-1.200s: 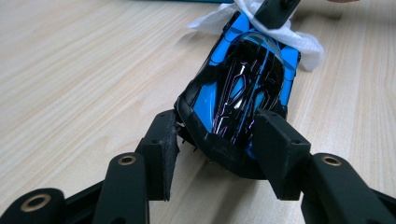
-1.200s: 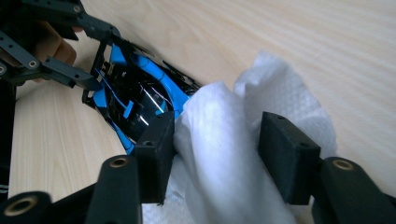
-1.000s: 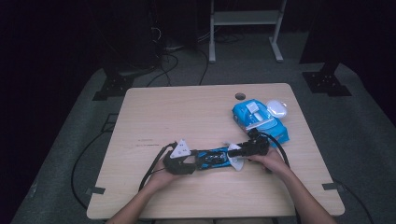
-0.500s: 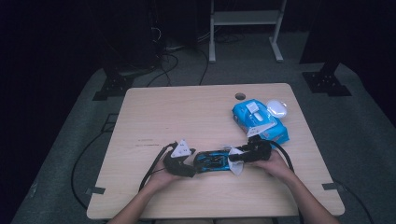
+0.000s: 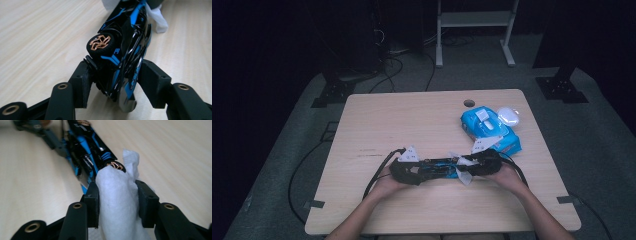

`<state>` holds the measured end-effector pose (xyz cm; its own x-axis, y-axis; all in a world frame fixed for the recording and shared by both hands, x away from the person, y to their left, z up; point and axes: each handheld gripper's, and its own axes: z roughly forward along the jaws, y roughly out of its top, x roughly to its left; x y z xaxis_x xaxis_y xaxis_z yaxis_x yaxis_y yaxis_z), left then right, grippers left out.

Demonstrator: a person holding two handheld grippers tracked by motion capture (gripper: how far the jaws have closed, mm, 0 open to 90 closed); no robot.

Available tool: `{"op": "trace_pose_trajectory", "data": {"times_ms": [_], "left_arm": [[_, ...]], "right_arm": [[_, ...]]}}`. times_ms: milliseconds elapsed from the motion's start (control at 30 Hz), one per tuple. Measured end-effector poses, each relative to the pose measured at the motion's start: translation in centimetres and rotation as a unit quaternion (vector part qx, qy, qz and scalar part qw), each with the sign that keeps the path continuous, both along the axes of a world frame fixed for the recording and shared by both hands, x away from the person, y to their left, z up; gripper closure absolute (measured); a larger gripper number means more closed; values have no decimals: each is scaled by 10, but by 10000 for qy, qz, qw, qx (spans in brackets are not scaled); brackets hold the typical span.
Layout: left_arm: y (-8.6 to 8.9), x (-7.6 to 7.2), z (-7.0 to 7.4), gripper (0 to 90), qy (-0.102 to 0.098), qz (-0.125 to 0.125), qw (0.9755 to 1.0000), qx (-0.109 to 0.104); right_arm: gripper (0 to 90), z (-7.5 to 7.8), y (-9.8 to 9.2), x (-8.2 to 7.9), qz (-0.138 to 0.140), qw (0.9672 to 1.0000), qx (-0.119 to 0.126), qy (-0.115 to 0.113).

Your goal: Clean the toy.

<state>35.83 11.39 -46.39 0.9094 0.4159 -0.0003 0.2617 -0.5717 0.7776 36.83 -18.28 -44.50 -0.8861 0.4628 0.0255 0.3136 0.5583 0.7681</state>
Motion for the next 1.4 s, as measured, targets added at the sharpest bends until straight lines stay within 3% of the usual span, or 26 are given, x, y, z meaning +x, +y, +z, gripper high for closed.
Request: {"op": "trace_pose_trajectory", "data": {"times_ms": [200,367,500,567,700,767,867,1000,1133,1267,1400], "left_arm": [[2,-5,-1,456,-84,-13,10000,-16],[0,-8,-1,426,34,-75,9999,-113],[-4,-6,2,436,110,-92,9997,-179],[-5,-7,3,509,-60,-55,9999,-95],[-4,-7,3,518,-39,-70,9999,-144],[-4,-8,4,535,-128,-92,9998,-125],[-7,-7,5,571,-158,69,9997,-199],[-13,-1,6,575,-158,162,9996,-173],[-11,-2,4,575,-180,149,9994,-252],[-9,-1,2,577,-123,139,9992,-361],[-9,-2,2,579,-181,100,9992,-330]], "right_arm": [[563,-1,2,3,-234,9997,1,-82],[561,3,3,-5,-302,9993,-198,-130],[557,3,-1,-10,-324,9992,-212,-103],[605,1,-8,-11,-439,9990,-119,-10],[701,2,-19,-10,-718,9972,-61,182],[751,9,-24,-9,-870,9958,136,234],[787,26,-24,-10,-1009,9930,544,297],[796,46,-2,-13,-778,9929,888,140],[795,49,31,-10,-509,9937,988,148],[796,38,60,-5,-329,9948,948,189],[795,27,74,-4,-315,9977,592,82]]}}
